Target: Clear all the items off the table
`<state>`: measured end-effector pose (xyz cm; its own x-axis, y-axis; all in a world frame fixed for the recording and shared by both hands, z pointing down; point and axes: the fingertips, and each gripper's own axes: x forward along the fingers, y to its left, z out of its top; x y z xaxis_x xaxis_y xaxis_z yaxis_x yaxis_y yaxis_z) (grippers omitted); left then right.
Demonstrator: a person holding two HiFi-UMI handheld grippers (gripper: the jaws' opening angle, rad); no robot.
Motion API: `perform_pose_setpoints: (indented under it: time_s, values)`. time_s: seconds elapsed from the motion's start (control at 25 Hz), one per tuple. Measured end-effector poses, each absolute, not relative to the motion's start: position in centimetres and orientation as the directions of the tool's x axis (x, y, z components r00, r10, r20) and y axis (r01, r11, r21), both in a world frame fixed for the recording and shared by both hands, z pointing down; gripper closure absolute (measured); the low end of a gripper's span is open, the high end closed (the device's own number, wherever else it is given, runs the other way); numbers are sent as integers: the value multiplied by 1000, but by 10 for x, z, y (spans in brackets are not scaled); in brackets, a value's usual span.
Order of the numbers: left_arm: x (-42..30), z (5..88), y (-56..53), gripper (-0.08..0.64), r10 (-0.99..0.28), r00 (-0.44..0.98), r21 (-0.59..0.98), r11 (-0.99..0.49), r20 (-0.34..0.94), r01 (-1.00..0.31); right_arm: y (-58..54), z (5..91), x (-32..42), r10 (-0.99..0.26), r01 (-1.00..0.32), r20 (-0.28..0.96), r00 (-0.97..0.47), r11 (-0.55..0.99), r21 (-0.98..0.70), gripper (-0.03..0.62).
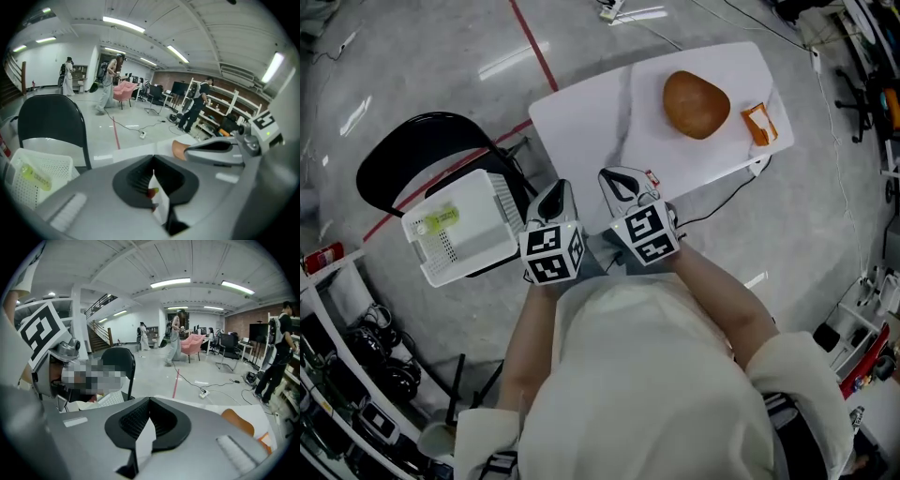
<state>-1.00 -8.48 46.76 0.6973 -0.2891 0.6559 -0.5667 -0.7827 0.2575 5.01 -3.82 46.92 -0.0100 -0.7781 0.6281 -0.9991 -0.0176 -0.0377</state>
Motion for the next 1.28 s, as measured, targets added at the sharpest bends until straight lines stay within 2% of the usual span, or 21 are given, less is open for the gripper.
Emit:
perform_pose_setpoints:
  time_s: [0.44, 0.84, 1.28]
  values:
    - [47, 502, -45, 551, -135, 708, 246, -879, 693, -408, 14, 508, 108, -725, -979, 677, 128, -202, -32, 594]
    - [79, 550, -18, 551, -35, 687, 246, -919, 726, -307, 49, 567, 130, -663, -964, 730, 168, -266, -19, 591]
    - [87, 617, -2, 551, 32, 624, 243, -936, 781, -256, 77, 659, 142, -555, -960, 818, 155, -281, -9, 511]
